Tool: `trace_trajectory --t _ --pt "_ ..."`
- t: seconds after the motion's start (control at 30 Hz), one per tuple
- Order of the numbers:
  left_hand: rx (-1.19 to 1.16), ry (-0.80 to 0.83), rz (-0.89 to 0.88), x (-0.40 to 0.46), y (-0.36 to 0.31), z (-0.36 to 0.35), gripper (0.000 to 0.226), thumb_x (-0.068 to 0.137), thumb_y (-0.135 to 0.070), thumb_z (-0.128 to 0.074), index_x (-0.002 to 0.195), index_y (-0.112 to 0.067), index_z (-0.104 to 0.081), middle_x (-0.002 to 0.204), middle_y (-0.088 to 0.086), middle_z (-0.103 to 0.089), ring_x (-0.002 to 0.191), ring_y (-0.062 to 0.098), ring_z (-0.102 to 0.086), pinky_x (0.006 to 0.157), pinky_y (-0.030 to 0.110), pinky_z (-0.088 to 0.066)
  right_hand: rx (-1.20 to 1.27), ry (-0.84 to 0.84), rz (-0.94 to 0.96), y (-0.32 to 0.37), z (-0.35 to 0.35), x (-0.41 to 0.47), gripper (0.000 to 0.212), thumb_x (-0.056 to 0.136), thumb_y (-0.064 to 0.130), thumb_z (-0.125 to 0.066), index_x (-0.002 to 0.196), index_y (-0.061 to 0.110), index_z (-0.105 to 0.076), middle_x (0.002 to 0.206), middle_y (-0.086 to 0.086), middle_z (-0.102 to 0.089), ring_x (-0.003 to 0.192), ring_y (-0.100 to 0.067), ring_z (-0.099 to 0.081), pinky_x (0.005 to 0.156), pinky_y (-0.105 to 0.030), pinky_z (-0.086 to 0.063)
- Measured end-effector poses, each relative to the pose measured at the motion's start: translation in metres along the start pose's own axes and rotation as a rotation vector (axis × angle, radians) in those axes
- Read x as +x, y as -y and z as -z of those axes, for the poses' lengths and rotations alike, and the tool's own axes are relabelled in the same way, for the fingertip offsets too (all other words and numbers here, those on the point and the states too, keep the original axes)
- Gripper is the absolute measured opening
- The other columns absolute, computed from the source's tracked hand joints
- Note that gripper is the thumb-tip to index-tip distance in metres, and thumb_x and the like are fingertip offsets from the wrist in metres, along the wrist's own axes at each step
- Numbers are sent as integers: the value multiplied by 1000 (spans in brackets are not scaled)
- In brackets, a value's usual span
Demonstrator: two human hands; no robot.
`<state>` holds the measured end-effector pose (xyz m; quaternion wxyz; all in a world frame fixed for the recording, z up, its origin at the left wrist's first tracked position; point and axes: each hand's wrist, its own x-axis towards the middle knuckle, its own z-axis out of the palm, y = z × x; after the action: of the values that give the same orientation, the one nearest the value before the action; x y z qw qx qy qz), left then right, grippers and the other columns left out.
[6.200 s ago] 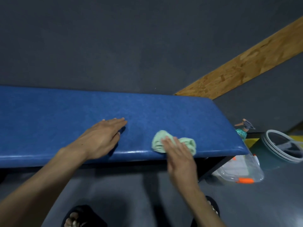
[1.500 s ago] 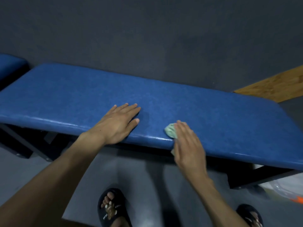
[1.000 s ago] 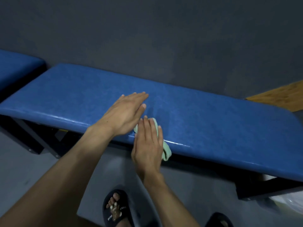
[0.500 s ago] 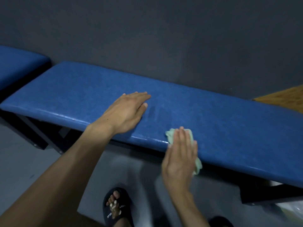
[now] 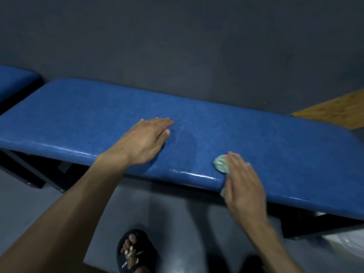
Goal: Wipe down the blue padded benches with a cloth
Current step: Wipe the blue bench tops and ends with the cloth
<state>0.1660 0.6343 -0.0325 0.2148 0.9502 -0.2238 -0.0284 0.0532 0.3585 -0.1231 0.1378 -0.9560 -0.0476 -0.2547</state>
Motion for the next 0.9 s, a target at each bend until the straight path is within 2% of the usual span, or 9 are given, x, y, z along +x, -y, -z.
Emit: trace_trajectory --t 0.1,0.2,0.27,0.33,0.43,0.5,0.57,0.77,0.9 --pt "-12 4 -3 2 1 1 62 95 -49 -21 150 -25 -40 158 -4 -37 148 17 -28 122 48 -19 -20 -79 -189 -27 11 -4 45 95 13 -42 136 1 -54 145 -10 -52 136 -29 -47 114 -50 -35" --pt "-1 2 -8 5 1 0 53 102 -44 -25 150 -26 -39 158 -4 -36 149 16 -27 122 47 -18 -63 -89 -289 5 -4 5 46 95 16 -39 133 0 -57 142 -15 -55 134 -33 -49 116 -47 -29" --pt "-4 8 -2 7 -1 0 49 105 -41 -29 150 -26 -38 159 -4 -35 149 16 -26 122 48 -18 -76 -29 -237 46 -22 21 47 93 18 -38 132 -1 -58 140 -17 -56 131 -35 -51 115 -44 -27" --pt "-4 16 -6 9 -5 1 56 101 -47 -24 150 -26 -38 159 -4 -35 149 17 -26 122 48 -18 -80 40 -132 88 -39 39 48 91 19 -40 131 0 -59 138 -17 -57 130 -33 -52 114 -42 -28" --pt "-14 2 4 14 -9 0 51 104 -42 -27 151 -25 -38 159 -4 -34 149 16 -25 122 45 -16 -69 81 27 114 -52 59 48 84 15 -53 130 2 -62 137 -15 -59 131 -29 -53 114 -42 -37" --pt "-15 5 -5 16 -11 -1 51 104 -42 -26 151 -25 -38 159 -4 -34 149 16 -26 122 45 -16 -46 150 109 96 -44 62 54 79 11 -53 132 5 -60 139 -11 -58 132 -26 -52 114 -41 -37" --pt "-16 20 -20 18 -13 -3 60 97 -48 -21 150 -27 -38 159 -4 -35 149 17 -28 121 45 -17 -51 207 96 58 -28 60 55 81 10 -43 135 8 -58 141 -8 -57 134 -23 -51 114 -38 -35" --pt "-11 22 -38 21 -12 -7 46 106 -37 -31 151 -28 -37 159 -6 -33 149 15 -26 122 44 -15 -96 166 -328 -83 36 44 50 89 -1 -48 138 8 -55 147 -12 -50 139 -28 -43 112 -40 -37" --pt "-10 25 -25 22 -7 -7 46 106 -36 -31 151 -28 -37 159 -6 -35 149 16 -27 122 44 -15 -148 110 -398 -80 29 46 44 91 2 -38 130 -2 -57 136 -23 -56 130 -40 -49 109 -50 -40"
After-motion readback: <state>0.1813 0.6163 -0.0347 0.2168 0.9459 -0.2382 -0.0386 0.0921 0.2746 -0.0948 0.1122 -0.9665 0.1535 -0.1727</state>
